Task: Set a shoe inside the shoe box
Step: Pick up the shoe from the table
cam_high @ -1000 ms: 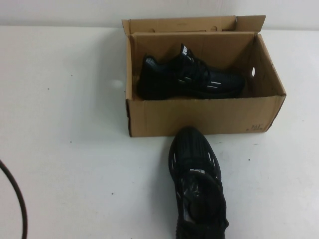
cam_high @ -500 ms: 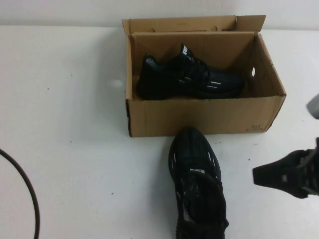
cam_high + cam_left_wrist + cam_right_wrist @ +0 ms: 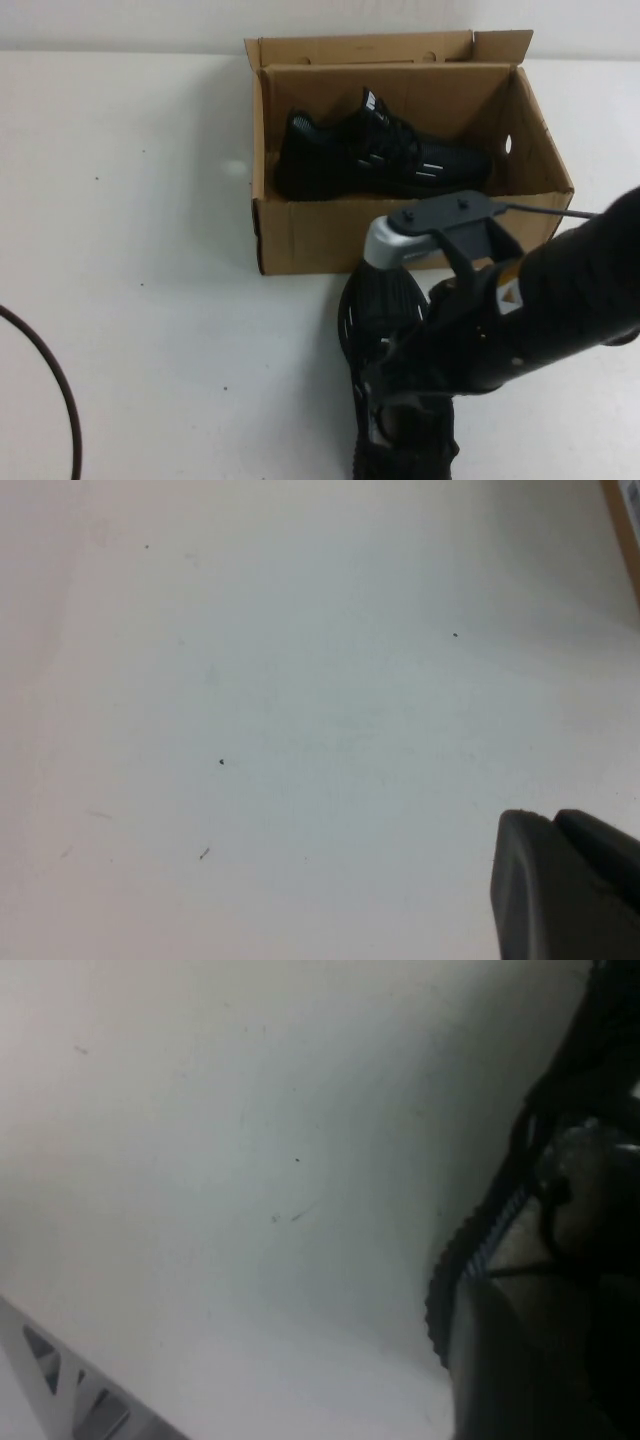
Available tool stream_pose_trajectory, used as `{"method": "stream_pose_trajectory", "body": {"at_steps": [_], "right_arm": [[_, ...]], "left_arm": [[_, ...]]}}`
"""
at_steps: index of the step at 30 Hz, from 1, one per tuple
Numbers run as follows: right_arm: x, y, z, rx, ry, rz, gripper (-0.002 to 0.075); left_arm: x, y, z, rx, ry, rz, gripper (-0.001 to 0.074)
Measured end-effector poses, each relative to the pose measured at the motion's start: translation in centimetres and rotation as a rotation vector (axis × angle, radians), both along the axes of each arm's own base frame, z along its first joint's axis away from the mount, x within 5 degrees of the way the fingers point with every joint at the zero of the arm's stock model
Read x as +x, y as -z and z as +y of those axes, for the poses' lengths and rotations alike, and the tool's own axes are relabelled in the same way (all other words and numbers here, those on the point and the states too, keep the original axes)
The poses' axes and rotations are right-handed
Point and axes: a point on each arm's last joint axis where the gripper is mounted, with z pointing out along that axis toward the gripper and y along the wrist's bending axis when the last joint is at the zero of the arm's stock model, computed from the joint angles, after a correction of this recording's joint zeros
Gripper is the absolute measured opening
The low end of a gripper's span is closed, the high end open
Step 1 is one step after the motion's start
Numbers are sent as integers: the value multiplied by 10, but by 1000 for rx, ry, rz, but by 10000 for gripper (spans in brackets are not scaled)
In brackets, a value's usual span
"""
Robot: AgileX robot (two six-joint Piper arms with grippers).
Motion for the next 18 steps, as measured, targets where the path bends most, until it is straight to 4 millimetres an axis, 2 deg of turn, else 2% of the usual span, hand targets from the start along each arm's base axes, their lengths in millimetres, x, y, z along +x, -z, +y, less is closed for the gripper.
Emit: {"method": "stream_pose_trajectory", "body": {"at_steps": [5, 7, 14, 18], "right_arm": [[12, 15, 20, -7, 17, 77, 324], [16, 24, 25, -16, 25, 111, 364], [31, 56, 40, -36, 57, 155, 391], [39, 77, 47, -65, 68, 179, 366]], "left_arm": [[-1, 1, 0, 2, -1, 10, -4], [-1, 1, 0, 2, -1, 14, -4], [-1, 2, 0, 1, -1, 22, -4], [-2, 2, 0, 2, -1, 27, -4]]}}
